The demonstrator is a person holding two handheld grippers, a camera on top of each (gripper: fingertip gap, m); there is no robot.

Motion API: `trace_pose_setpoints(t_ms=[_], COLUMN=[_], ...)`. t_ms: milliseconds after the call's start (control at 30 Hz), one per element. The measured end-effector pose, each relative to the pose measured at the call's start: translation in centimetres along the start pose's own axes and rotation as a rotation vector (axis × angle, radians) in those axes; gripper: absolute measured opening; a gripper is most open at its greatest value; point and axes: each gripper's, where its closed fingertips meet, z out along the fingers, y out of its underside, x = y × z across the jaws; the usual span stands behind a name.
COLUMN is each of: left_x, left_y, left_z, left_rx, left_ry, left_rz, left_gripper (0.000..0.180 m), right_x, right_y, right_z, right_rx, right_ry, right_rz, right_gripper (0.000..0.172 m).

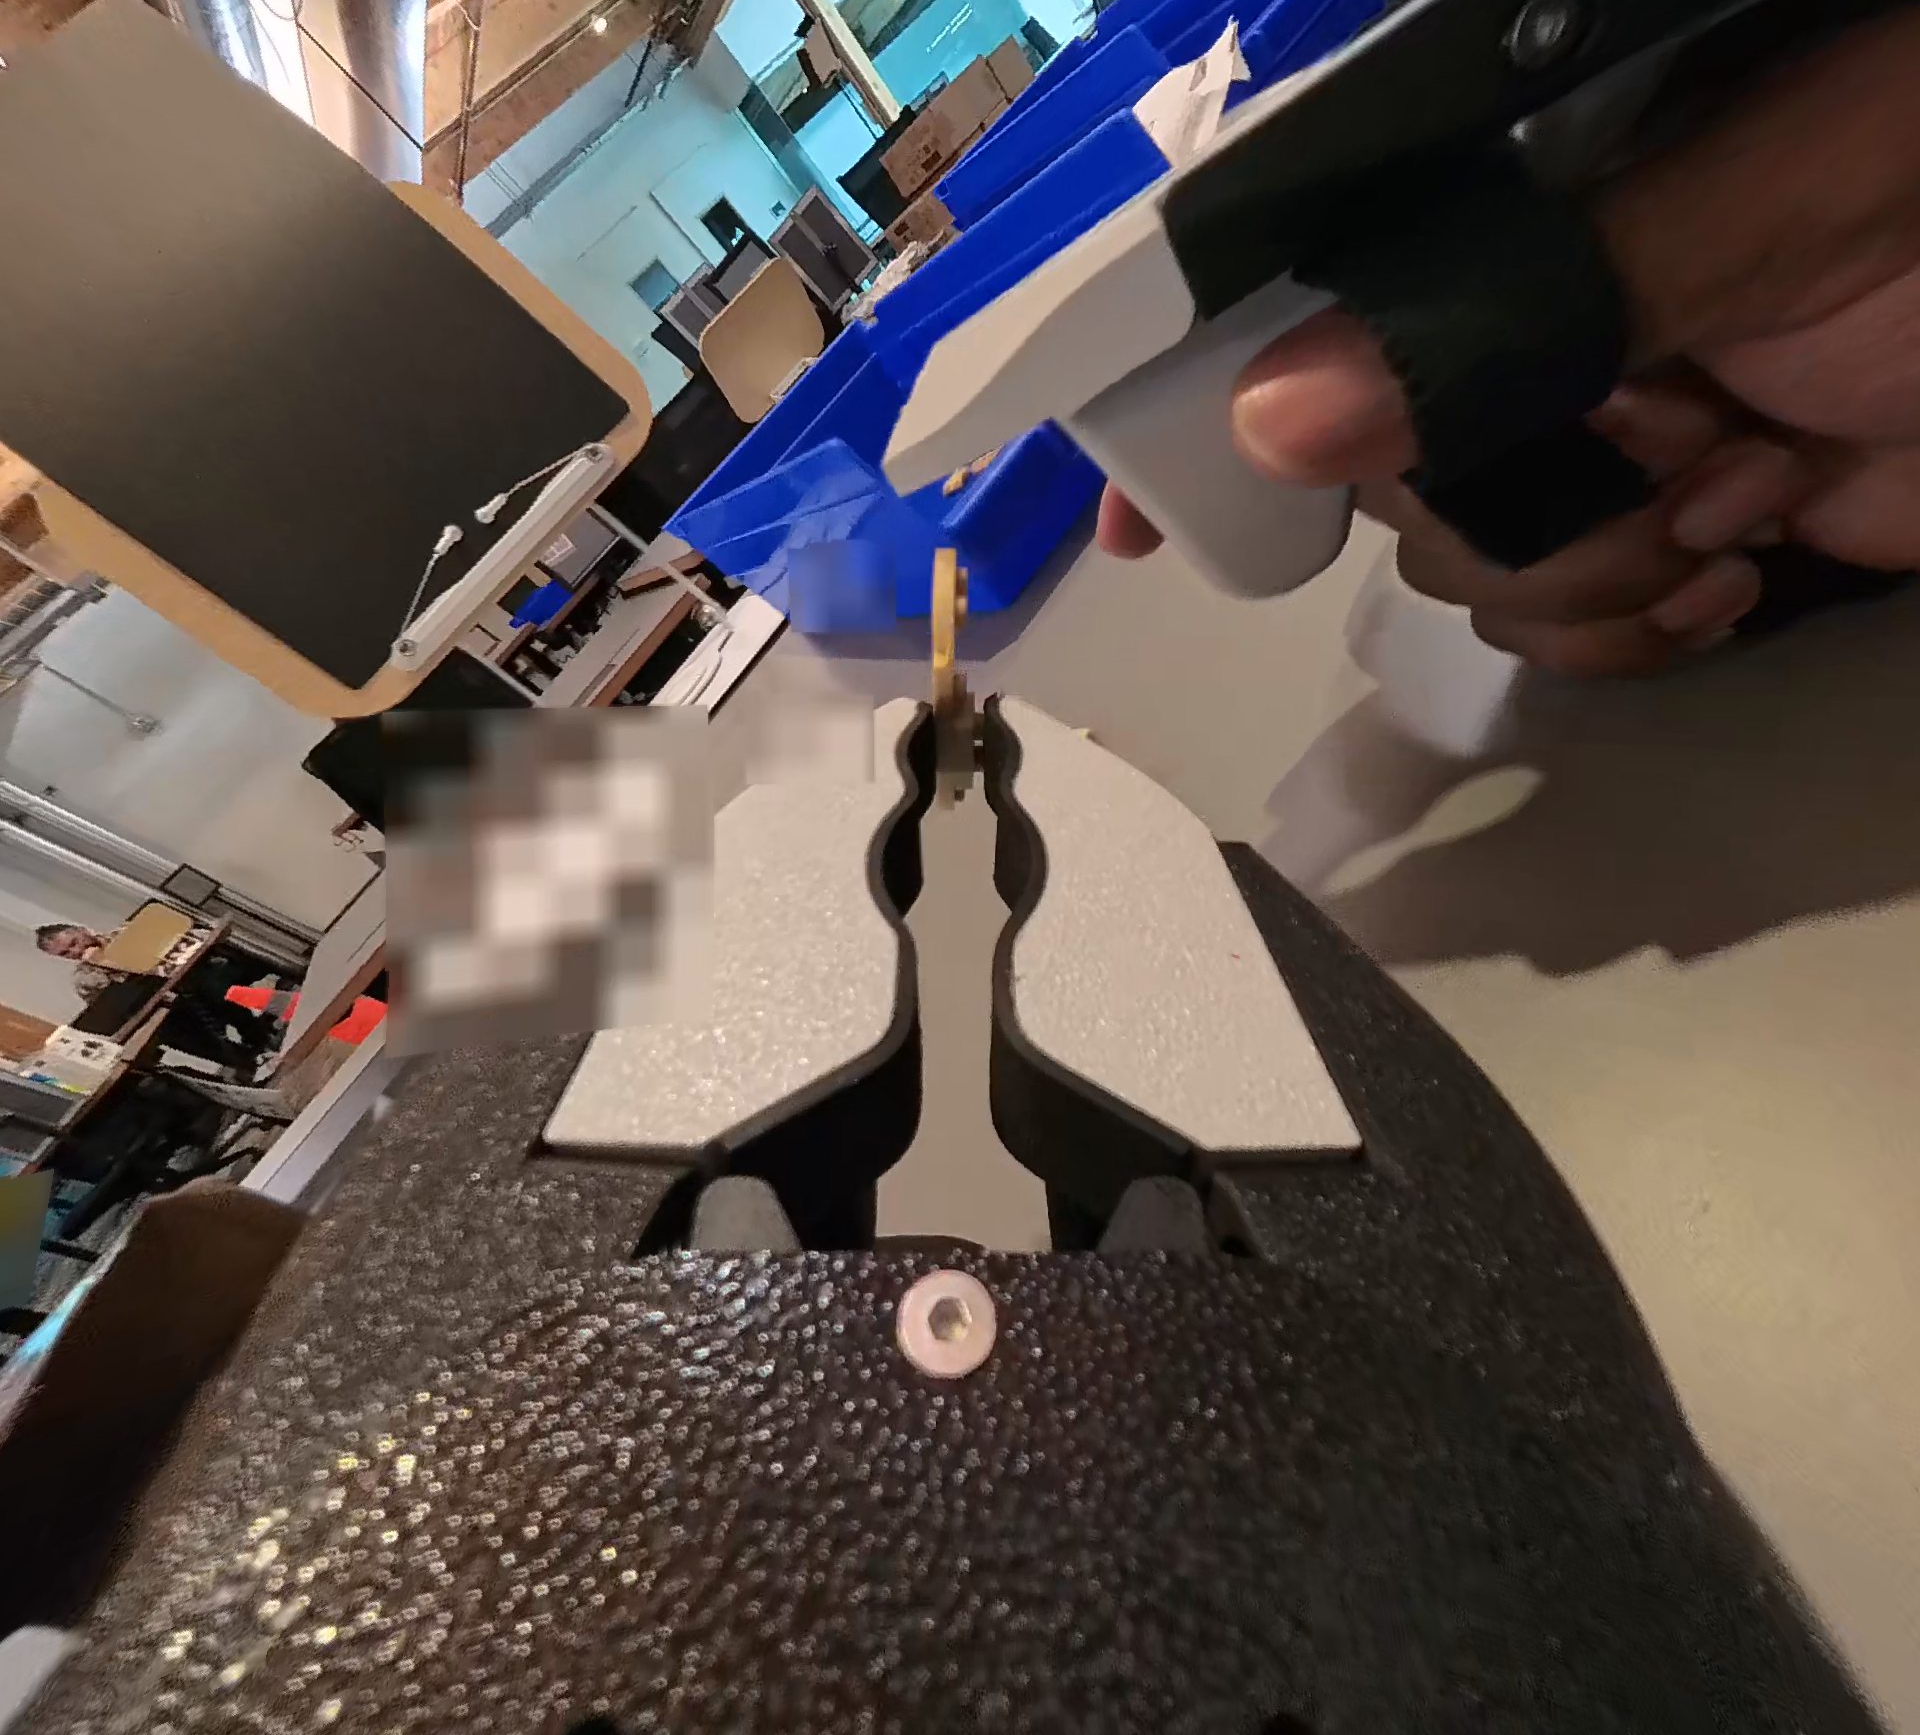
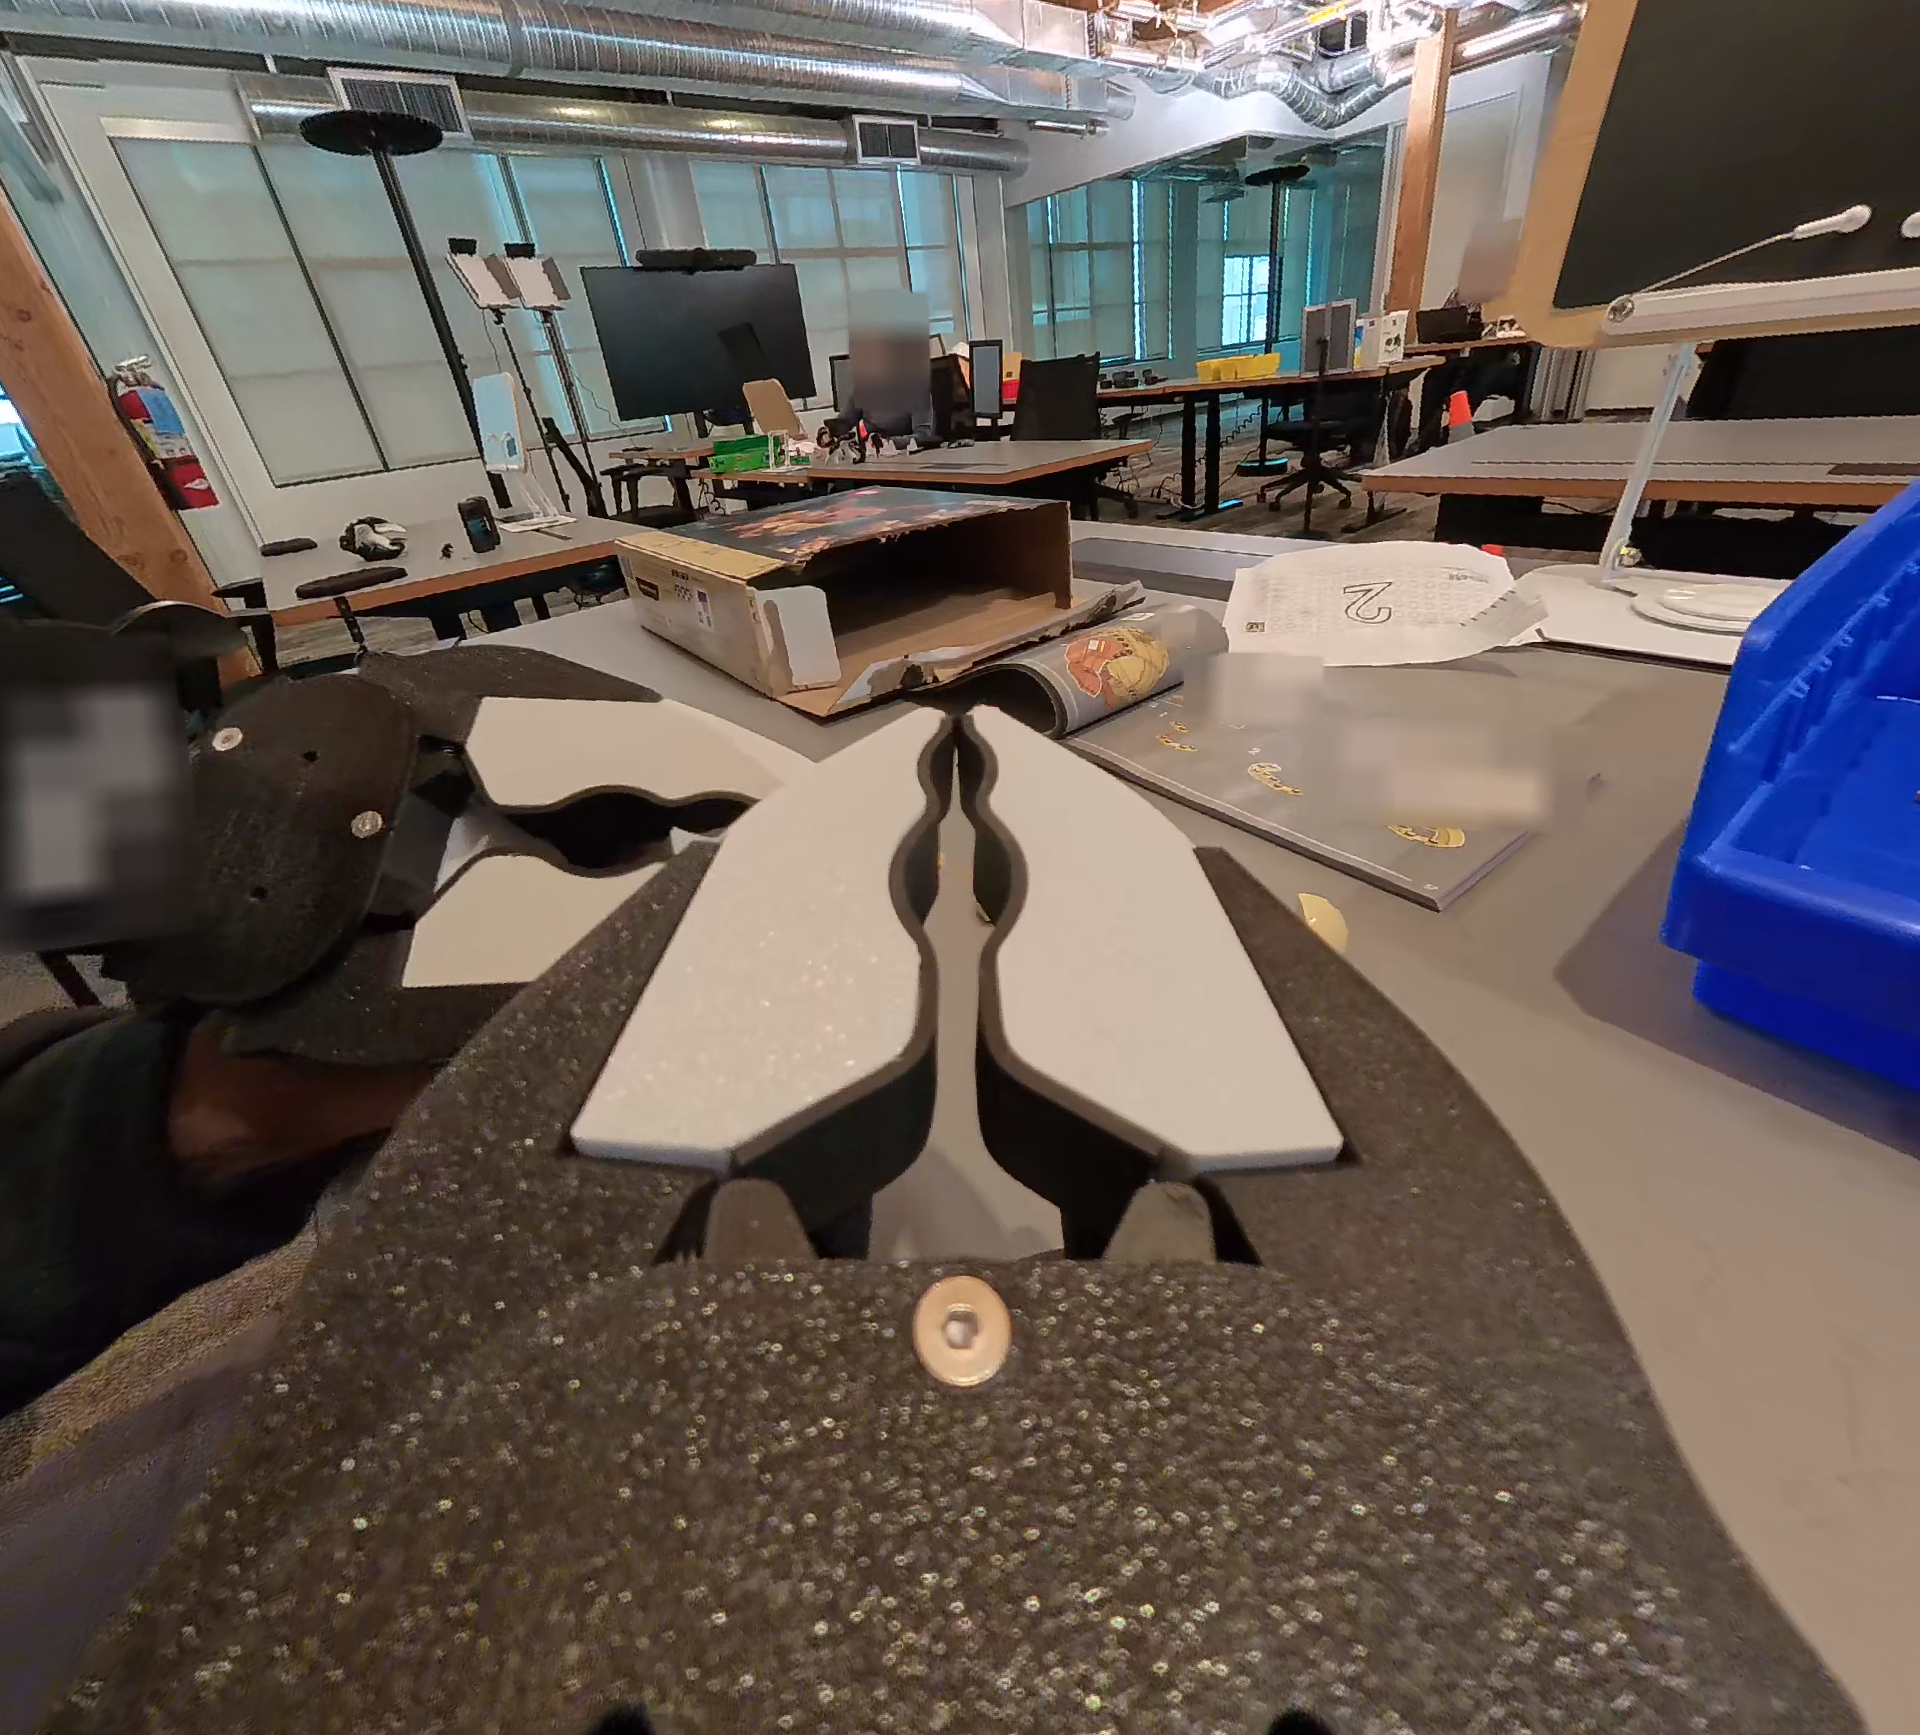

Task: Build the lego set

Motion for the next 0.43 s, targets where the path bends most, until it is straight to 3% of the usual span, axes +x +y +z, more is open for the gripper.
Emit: trace_pose_setpoints(t_ms=[167,333,433], left_x=[-1.9,-2.8,-2.4], left_y=[2.9,7.8,7.2], left_z=[-2.2,-4.3,-4.2], left_rx=[-0.06,-0.193,-0.147], left_ry=[-0.007,0.069,0.096], left_rz=[0.077,0.164,0.16], left_gripper=[0.008,0.008,0.008], right_x=[0.6,1.4,1.6], right_y=[0.1,0.5,0.9], right_z=[0.0,0.3,0.5], right_rx=[-0.005,-0.042,-0.07], right_ry=[0.019,0.041,0.042], right_rz=[0.034,0.083,0.112], right_gripper=[0.0,0.0,0.003])
